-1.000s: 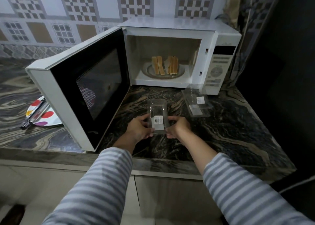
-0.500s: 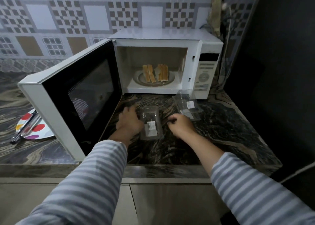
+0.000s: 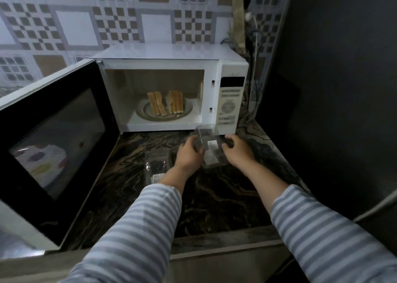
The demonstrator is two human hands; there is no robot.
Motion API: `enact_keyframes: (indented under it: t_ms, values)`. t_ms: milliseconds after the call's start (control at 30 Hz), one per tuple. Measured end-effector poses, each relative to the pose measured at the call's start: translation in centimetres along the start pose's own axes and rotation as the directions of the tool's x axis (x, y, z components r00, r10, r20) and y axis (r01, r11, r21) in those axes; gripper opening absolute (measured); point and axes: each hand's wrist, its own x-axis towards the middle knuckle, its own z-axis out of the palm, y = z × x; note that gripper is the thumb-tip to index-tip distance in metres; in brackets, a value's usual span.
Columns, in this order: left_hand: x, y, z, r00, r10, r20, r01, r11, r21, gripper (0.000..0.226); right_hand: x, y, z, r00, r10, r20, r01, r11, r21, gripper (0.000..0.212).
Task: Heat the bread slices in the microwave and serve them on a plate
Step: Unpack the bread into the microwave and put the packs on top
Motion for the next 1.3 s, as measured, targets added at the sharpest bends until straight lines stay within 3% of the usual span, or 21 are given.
enact_keyframes:
  t_ms: [100, 300, 467, 733, 867, 1100, 1200, 1300]
  values:
    - [0.8, -1.1, 1.8, 0.996, -0.074, 0.045, 0.074, 0.997, -0.002, 0.05, 1.4, 1.0, 0.9, 0.994, 0.06, 0.091, -0.066, 0.995, 0.07, 0.038]
    - [0.6, -2.7, 3.5, 0.995, -0.096, -0.009, 0.095, 0.99, -0.102, 0.045, 1.6, 2.8, 2.7, 0.983, 0.104, 0.152, -0.136, 0.965, 0.225, 0.036]
    - [-0.9, -3.3, 4.2, 0.992, -0.125, 0.031, 0.129, 0.968, -0.215, 0.049, -0.3, 3.7, 3.1, 0.971, 0.166, 0.17, -0.214, 0.922, 0.322, 0.039]
    - [-4.4, -4.9, 4.5, 0.983, -0.182, 0.001, 0.178, 0.956, -0.235, 0.043, -4.9, 5.0, 2.1, 0.943, 0.22, 0.248, -0.304, 0.872, 0.383, 0.037]
    - [-6.1, -5.0, 4.3, 0.978, -0.201, 0.057, 0.209, 0.936, -0.283, 0.055, -6.7, 5.1, 0.9, 0.92, 0.248, 0.303, -0.358, 0.846, 0.395, 0.039]
    - [-7.7, -4.7, 3.9, 0.983, -0.184, 0.021, 0.183, 0.954, -0.236, 0.06, -8.0, 4.9, 1.3, 0.927, 0.292, 0.235, -0.358, 0.875, 0.326, 0.036]
    - [-8.4, -4.2, 2.9, 0.997, -0.084, 0.0, 0.084, 0.996, 0.022, 0.055, -7.7, 5.1, 1.4, 0.973, 0.193, 0.125, -0.198, 0.98, 0.03, 0.03]
    - [-9.2, -3.8, 1.7, 0.998, -0.002, -0.06, 0.015, 0.975, 0.222, 0.048, -7.9, 4.9, 1.3, 0.995, 0.093, 0.032, -0.087, 0.986, -0.142, 0.032]
